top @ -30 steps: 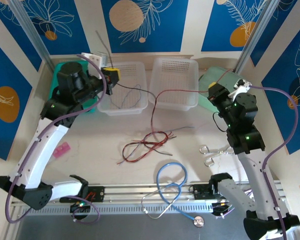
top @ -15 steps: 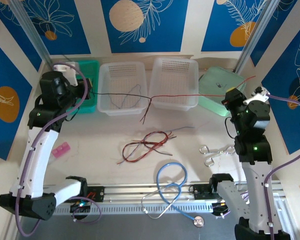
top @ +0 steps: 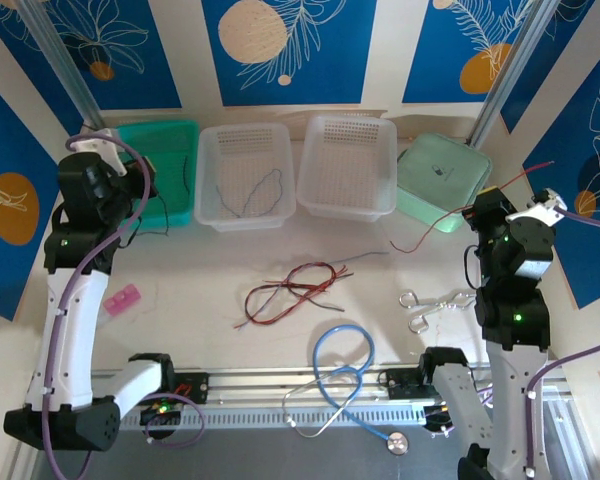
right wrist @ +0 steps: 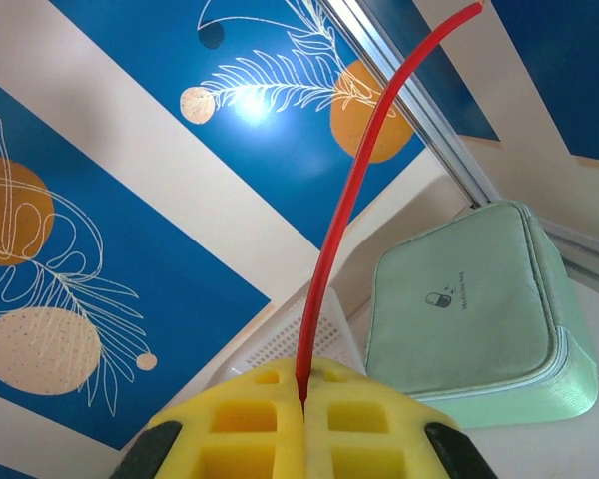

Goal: Untangle the cables

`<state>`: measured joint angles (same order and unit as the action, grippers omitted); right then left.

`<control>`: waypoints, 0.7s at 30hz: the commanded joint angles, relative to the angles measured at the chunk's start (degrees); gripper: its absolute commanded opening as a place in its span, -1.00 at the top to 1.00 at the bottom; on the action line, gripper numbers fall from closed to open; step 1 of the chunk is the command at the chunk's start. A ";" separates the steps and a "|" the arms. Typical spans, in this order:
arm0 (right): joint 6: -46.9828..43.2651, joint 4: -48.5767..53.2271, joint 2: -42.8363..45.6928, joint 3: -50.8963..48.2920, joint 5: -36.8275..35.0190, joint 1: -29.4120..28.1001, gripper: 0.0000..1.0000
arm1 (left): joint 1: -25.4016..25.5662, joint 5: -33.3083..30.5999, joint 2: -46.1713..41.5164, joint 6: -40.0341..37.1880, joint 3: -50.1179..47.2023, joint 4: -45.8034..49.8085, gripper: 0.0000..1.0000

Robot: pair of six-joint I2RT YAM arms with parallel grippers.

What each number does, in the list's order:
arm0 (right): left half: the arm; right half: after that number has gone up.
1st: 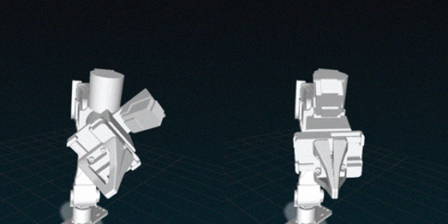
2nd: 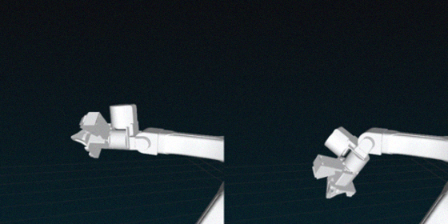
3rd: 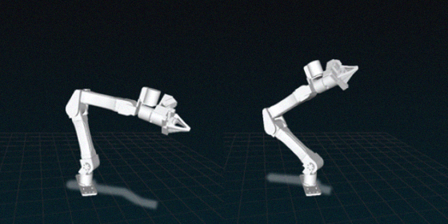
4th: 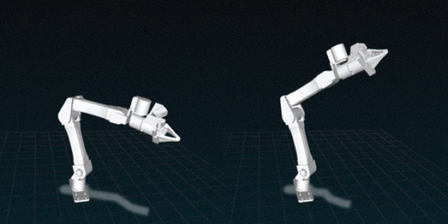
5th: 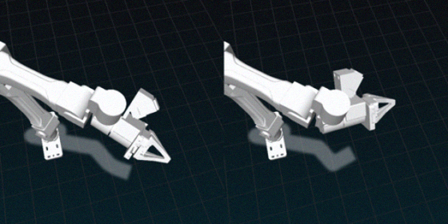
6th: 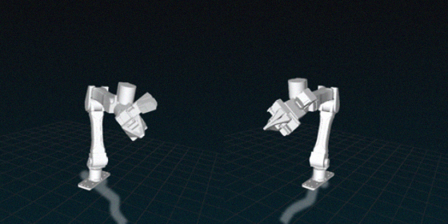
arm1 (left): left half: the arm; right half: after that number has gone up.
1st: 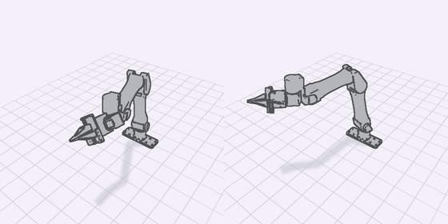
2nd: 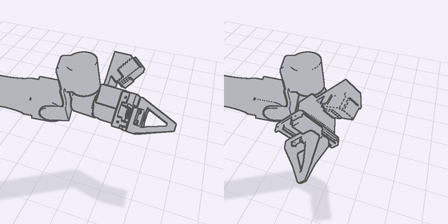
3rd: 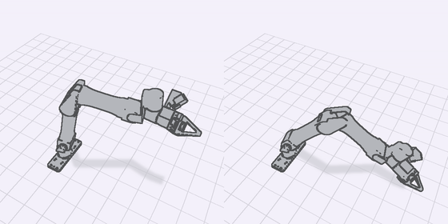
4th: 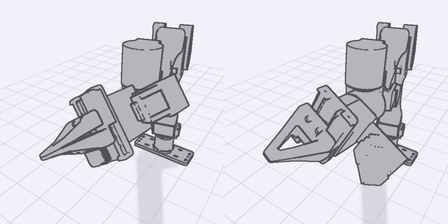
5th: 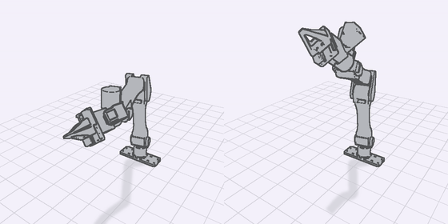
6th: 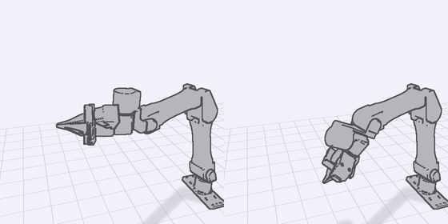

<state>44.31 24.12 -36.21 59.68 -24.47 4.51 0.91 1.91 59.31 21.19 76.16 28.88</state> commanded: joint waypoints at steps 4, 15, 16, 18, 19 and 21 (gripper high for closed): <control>-2.92 -0.61 -0.21 3.55 0.59 0.58 1.00 | -0.73 0.56 2.24 -1.44 7.62 -3.90 1.00; -7.44 -1.41 -3.91 14.94 13.15 0.52 1.00 | -1.92 -1.59 18.25 -6.19 30.88 -4.45 1.00; -7.85 -1.69 -4.29 15.87 14.11 0.50 1.00 | -2.05 -1.95 19.44 -6.33 32.59 -4.89 1.00; -8.84 -2.18 -4.94 17.48 14.88 0.50 1.00 | -2.44 -2.52 21.24 -6.42 34.85 -6.83 1.00; -9.35 -2.31 -5.22 17.98 14.84 0.50 1.00 | -2.72 -2.30 22.02 -6.60 35.78 -8.36 1.00; -9.79 -2.46 -5.72 18.80 14.11 0.50 1.00 | -3.16 -1.78 23.67 -7.45 37.27 -11.36 1.00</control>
<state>36.95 23.44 -41.12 76.88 -12.12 4.86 -0.99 0.78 81.89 15.73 110.34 23.09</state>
